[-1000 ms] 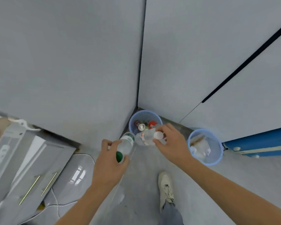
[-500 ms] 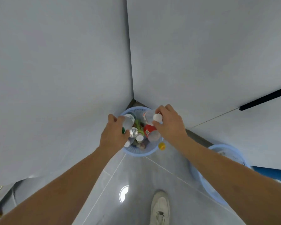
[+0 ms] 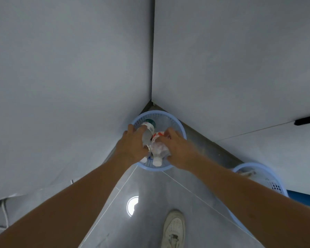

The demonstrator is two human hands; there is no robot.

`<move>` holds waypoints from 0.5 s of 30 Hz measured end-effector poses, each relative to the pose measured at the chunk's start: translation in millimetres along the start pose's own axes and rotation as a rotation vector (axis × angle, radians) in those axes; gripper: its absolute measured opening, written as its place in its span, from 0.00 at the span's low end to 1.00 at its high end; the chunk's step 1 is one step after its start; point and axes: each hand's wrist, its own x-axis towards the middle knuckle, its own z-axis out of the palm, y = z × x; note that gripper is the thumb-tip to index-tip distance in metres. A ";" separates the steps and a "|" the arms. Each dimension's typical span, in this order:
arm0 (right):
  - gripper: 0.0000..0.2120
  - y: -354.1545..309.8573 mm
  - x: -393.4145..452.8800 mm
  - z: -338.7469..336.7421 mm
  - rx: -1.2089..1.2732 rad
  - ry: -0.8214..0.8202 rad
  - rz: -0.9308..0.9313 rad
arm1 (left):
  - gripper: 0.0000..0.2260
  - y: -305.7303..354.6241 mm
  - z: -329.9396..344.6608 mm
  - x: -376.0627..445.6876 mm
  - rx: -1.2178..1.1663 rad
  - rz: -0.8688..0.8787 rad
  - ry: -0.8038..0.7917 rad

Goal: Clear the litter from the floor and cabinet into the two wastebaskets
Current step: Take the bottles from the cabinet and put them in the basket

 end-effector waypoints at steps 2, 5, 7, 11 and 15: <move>0.28 -4.2 -3.4 0.6 0.028 0.003 -0.009 | 0.33 -9.0 -2.9 -1.5 0.021 -0.011 0.005; 0.27 -13.0 -3.7 1.5 0.044 0.009 0.026 | 0.32 -25.6 -4.5 -7.3 0.041 -0.085 0.016; 0.24 -18.3 -2.1 4.6 0.035 0.033 0.054 | 0.32 -36.3 -1.6 -12.3 0.080 -0.120 0.006; 0.25 -28.6 0.2 11.4 -0.033 0.087 0.099 | 0.33 -48.0 8.4 -16.0 0.066 -0.099 -0.032; 0.27 -32.7 1.5 19.2 -0.070 0.155 0.095 | 0.33 -51.2 14.8 -11.1 -0.041 -0.065 -0.028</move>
